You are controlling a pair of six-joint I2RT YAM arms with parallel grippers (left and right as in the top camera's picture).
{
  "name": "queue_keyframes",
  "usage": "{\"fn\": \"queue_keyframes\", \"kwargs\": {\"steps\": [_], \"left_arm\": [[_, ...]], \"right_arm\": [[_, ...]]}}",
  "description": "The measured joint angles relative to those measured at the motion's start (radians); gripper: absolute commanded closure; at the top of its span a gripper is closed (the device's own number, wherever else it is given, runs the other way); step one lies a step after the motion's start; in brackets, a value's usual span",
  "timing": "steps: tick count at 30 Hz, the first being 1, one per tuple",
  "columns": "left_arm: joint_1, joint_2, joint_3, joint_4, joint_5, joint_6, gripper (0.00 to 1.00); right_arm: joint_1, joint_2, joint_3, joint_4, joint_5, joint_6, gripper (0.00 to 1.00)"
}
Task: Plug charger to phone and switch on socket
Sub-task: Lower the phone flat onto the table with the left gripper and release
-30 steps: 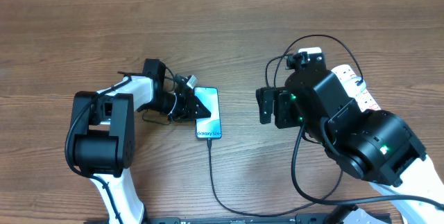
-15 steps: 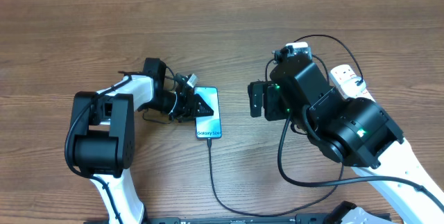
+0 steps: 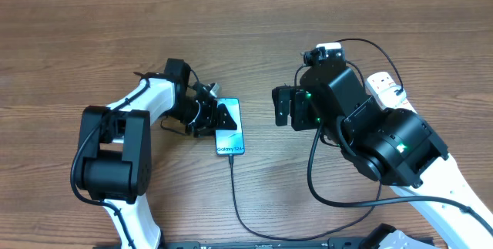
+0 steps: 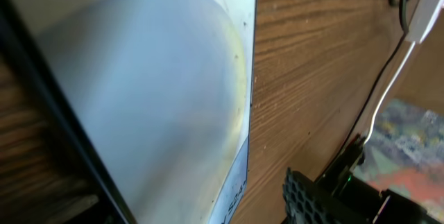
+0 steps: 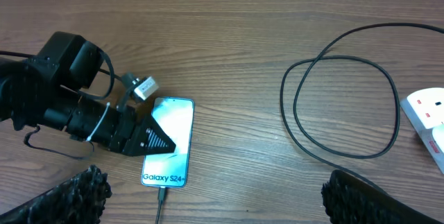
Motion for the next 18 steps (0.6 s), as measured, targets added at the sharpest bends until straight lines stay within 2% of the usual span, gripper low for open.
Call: {"fn": "queue_keyframes", "kwargs": {"steps": [8,18], "left_arm": [[-0.004,-0.007,0.031,0.005,-0.061,-0.073,0.28],[-0.004,-0.008,0.047,0.089,-0.09,-0.084,0.26]], "right_arm": [[0.0,0.0,0.0,-0.006,0.0,0.024,0.0],[0.0,0.0,0.0,-0.005,0.002,0.077,0.0]]}}
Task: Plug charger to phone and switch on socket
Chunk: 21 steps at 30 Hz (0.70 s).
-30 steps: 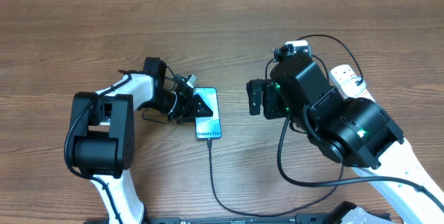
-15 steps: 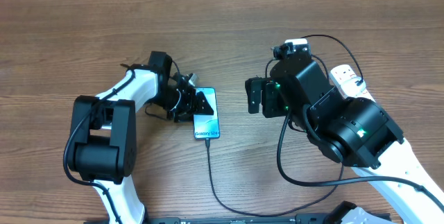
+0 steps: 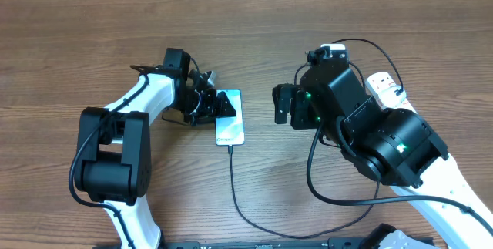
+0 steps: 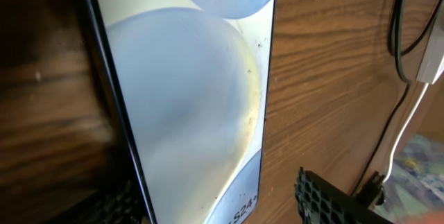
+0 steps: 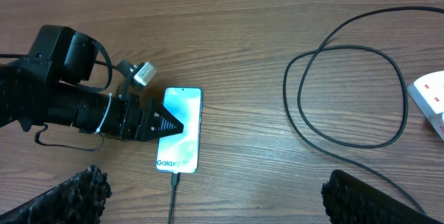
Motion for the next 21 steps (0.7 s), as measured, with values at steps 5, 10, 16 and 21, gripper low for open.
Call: {"fn": "queue_keyframes", "kwargs": {"steps": [5,10,16,21], "left_arm": [[-0.004,-0.001,0.01,0.007,-0.028,0.0,0.28],[-0.01,0.0,0.059,-0.089,-0.146,0.0,0.26],[-0.008,0.012,0.157,-0.236,-0.315,-0.021,0.0],[-0.008,-0.043,0.295,-0.349,-0.381,-0.035,0.0]], "right_arm": [[0.0,0.0,0.0,-0.007,0.006,0.007,0.0],[0.0,0.0,0.0,-0.026,0.008,0.053,0.0],[0.0,0.0,0.0,-0.082,0.036,0.14,0.26],[-0.059,0.0,0.0,-0.183,0.069,0.206,0.86]]}}
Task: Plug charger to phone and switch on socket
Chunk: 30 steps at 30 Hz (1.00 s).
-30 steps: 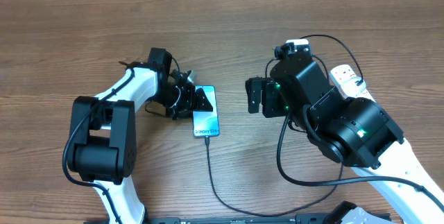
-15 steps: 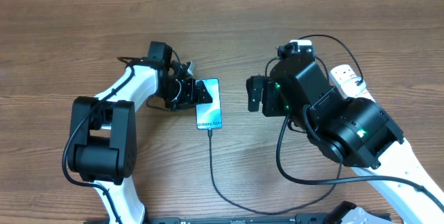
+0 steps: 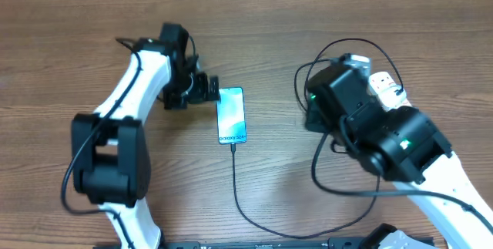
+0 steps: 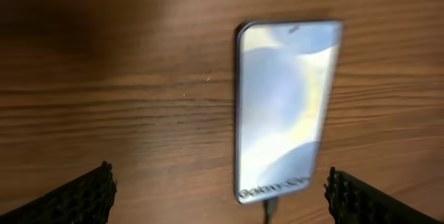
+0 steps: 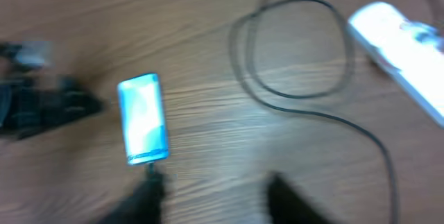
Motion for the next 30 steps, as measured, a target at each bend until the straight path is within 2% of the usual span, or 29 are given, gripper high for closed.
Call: {"fn": "queue_keyframes", "kwargs": {"steps": [2,6,12,17,24,30], "left_arm": [[0.0,-0.085,0.022,-0.019,-0.024,-0.006,0.0],[0.0,-0.346,0.044,-0.051,-0.082,-0.019,0.0],[-0.005,-0.747,0.079,-0.163,-0.232,-0.073,0.0],[-0.005,-0.961,0.08,-0.241,-0.303,-0.096,0.0],[-0.005,-1.093,0.08,-0.248,-0.324,-0.102,0.0],[-0.005,-1.112,0.079,-0.279,-0.328,-0.103,0.0]], "right_arm": [[-0.064,0.0,0.0,-0.031,0.005,0.011,0.92],[-0.251,0.0,0.0,-0.065,0.013,0.022,0.96],[-0.528,0.002,0.0,-0.028,-0.002,0.024,0.96],[-0.687,0.052,0.0,0.039,-0.051,-0.028,0.96],[-0.818,0.222,0.0,0.099,-0.219,-0.203,0.96],[-0.888,0.385,0.0,0.098,-0.304,-0.315,0.96]]}}
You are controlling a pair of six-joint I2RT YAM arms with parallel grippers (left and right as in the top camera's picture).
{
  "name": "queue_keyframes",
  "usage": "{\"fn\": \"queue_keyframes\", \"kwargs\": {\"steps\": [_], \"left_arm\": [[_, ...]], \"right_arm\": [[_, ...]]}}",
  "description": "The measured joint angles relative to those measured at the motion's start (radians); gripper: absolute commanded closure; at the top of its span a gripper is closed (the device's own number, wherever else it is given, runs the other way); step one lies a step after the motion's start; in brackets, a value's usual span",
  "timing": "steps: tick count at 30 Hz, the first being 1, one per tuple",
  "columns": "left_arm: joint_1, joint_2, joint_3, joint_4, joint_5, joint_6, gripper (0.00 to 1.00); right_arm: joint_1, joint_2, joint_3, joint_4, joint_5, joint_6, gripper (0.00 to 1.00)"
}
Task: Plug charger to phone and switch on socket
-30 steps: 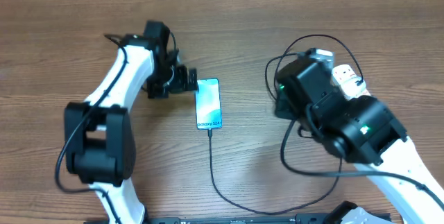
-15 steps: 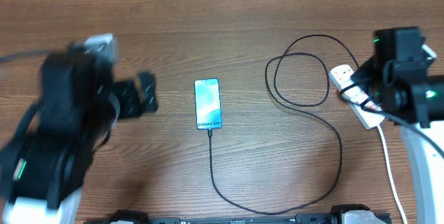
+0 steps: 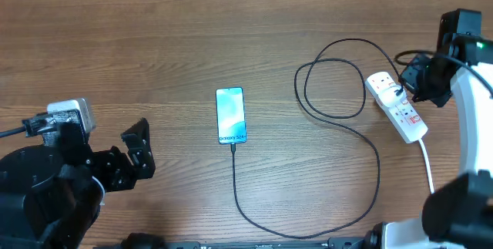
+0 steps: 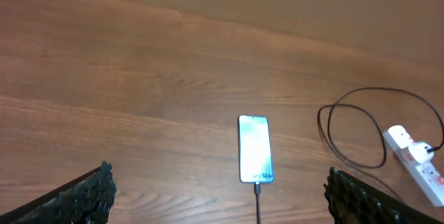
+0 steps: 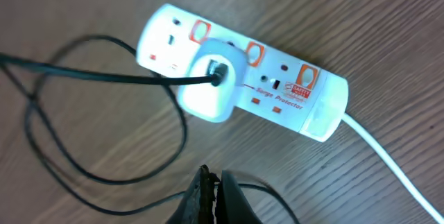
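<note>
The phone (image 3: pixel 230 116) lies flat mid-table with its screen lit, also seen in the left wrist view as the phone (image 4: pixel 254 158). A black charger cable (image 3: pixel 233 173) is plugged into its bottom end and loops round to the white socket strip (image 3: pixel 397 108) at the right. My left gripper (image 3: pixel 142 153) hangs open at the front left, far from the phone, with nothing between the fingers of the left gripper (image 4: pixel 216 184). My right gripper (image 5: pixel 210 186) is shut and empty, just above the socket strip (image 5: pixel 277 85) and its white charger plug (image 5: pixel 208 89).
The cable forms a wide loop (image 3: pixel 337 79) on the wood between phone and strip. The strip's own white lead (image 3: pixel 428 172) runs to the front right edge. Bare wooden table (image 3: pixel 115 56) surrounds the phone.
My left gripper has gone from just left of the phone to the table's front left. My right arm has gone from mid-table to over the socket strip, its gripper now shut.
First my left gripper's fingers were on the plugged-in phone's left side, the phone slightly askew, and my right gripper hung open mid-table. The phone then lay straighter. Then the left gripper stood clear of it. Now both arms are away, the right over the strip.
</note>
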Motion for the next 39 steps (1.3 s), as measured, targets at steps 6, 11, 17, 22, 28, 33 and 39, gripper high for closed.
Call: {"fn": "queue_keyframes", "kwargs": {"steps": [6,11,17,22,28,33,39], "left_arm": [[0.0,0.001,-0.001,-0.049,0.0,0.0,0.0],[0.015,-0.007,-0.002,-0.064,0.0,0.0,0.0],[0.083,-0.084,-0.003,-0.064,-0.003,0.0,0.0],[0.108,-0.204,-0.003,-0.065,-0.005,0.0,0.0],[0.108,-0.342,-0.003,-0.067,-0.007,0.0,0.0],[0.108,-0.409,-0.003,-0.069,-0.007,0.0,0.0],[0.108,-0.445,-0.003,-0.11,-0.007,0.0,0.0]], "right_arm": [[-0.09,0.125,0.0,-0.018,-0.081,-0.088,0.96],[-0.165,0.168,0.0,-0.016,-0.137,-0.117,0.96],[-0.175,0.178,0.0,0.012,-0.181,-0.142,0.96],[-0.174,0.196,0.0,0.039,-0.199,-0.151,0.96],[-0.175,0.268,0.007,0.042,-0.199,-0.151,0.96],[-0.175,0.345,0.039,0.039,-0.195,-0.151,0.96],[-0.186,0.349,0.048,0.062,-0.19,-0.151,0.96]]}}
